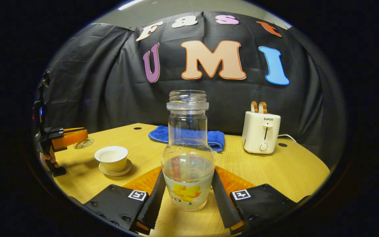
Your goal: Open the teacup lid with one hand, grasp the water bottle and pour water into the teacup with the other hand; after pouring, place the water bottle on the coaster and then close the teacup lid.
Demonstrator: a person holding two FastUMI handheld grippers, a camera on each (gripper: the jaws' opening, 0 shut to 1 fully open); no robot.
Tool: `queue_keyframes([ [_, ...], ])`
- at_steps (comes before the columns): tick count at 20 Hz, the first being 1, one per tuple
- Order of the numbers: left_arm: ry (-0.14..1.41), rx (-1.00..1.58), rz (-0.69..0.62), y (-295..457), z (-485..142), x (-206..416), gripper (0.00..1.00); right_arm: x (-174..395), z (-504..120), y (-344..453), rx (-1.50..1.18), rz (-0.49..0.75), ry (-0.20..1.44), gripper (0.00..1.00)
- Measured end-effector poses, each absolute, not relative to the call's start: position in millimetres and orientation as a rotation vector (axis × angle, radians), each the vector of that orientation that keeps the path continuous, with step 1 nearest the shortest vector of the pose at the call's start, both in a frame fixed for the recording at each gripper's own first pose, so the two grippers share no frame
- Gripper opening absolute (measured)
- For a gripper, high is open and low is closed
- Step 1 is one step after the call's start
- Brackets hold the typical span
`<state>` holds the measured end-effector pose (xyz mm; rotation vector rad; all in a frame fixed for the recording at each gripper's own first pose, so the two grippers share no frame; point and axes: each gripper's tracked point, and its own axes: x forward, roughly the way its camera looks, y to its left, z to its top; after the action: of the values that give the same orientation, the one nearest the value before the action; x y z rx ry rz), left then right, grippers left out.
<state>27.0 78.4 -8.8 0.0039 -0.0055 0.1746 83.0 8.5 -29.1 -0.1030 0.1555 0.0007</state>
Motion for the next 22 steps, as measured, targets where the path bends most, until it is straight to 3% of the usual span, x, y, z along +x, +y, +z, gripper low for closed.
queue_keyframes([
  [11, -0.003, 0.003, 0.199, 83, -10, 28, 0.26, 86, -11, -9, -0.356, -0.097, 0.185, 0.78],
  [22, -0.003, 0.002, 0.203, 84, -9, 27, 0.26, 105, -1, 17, -0.731, -0.079, 0.224, 0.79],
])
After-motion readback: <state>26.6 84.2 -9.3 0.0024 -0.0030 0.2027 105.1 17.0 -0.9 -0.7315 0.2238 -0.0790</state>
